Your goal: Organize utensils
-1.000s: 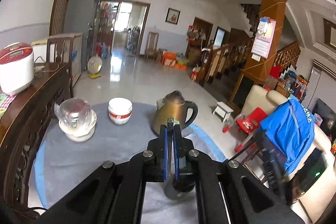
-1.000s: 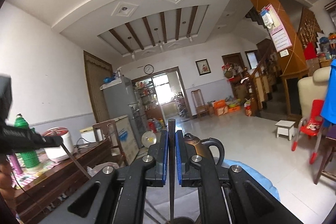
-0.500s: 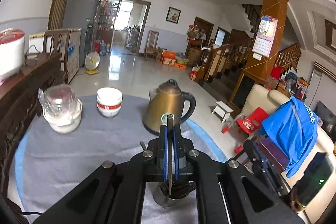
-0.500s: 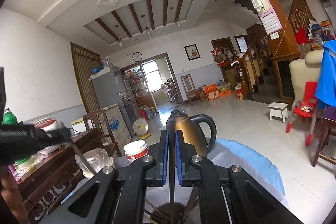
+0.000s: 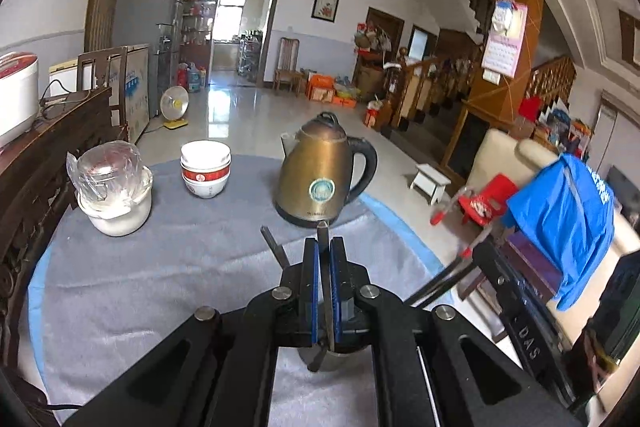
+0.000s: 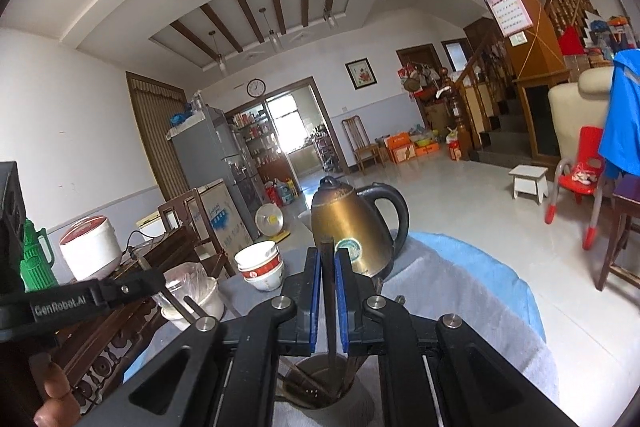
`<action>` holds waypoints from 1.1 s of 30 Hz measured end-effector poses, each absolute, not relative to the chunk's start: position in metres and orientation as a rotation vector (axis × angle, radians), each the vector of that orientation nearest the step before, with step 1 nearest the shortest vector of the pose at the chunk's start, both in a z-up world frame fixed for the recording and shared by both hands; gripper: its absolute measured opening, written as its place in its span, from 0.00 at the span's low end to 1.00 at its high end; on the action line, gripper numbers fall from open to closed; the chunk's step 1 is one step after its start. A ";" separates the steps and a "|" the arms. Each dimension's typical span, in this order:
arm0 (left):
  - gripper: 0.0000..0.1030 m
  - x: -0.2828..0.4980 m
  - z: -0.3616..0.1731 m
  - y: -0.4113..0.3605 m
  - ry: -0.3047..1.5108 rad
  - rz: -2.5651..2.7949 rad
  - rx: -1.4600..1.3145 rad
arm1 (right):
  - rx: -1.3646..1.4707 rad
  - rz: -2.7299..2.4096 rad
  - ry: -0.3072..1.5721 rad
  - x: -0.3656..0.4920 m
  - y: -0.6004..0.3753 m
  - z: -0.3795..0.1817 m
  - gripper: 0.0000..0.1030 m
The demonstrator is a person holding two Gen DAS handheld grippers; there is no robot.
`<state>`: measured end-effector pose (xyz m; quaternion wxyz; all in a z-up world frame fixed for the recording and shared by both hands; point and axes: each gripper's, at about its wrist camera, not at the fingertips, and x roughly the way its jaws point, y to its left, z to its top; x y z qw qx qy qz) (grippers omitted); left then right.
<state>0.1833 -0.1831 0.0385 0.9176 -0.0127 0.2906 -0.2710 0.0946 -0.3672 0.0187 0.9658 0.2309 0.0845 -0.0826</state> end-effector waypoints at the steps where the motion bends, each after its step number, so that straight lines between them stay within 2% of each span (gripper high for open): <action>1: 0.06 0.182 0.038 -0.184 0.600 -0.549 -0.011 | 0.468 -0.166 0.173 0.095 -0.366 0.018 0.09; 3: 0.07 0.178 0.038 -0.184 0.598 -0.534 0.034 | 0.471 -0.162 0.178 0.093 -0.365 0.019 0.09; 5: 0.14 0.173 0.038 -0.186 0.589 -0.515 0.077 | 0.489 -0.153 0.194 0.093 -0.367 0.017 0.09; 7: 0.48 0.169 0.039 -0.185 0.580 -0.486 0.114 | 0.512 -0.151 0.207 0.092 -0.371 0.015 0.09; 9: 0.58 0.162 0.043 -0.182 0.548 -0.448 0.139 | 0.538 -0.145 0.215 0.089 -0.374 0.013 0.09; 11: 0.59 0.156 0.045 -0.179 0.521 -0.417 0.179 | 0.548 -0.146 0.220 0.088 -0.375 0.012 0.10; 13: 0.67 0.153 0.046 -0.177 0.511 -0.395 0.203 | 0.555 -0.142 0.224 0.085 -0.376 0.011 0.10; 16: 0.70 0.150 0.047 -0.171 0.506 -0.372 0.215 | 0.561 -0.138 0.230 0.083 -0.375 0.011 0.10; 30: 0.74 0.129 0.049 -0.151 0.476 -0.298 0.250 | 0.551 -0.144 0.282 0.066 -0.367 0.006 0.13; 33: 0.87 0.123 0.049 -0.148 0.464 -0.281 0.255 | 0.542 -0.144 0.291 0.060 -0.363 0.004 0.15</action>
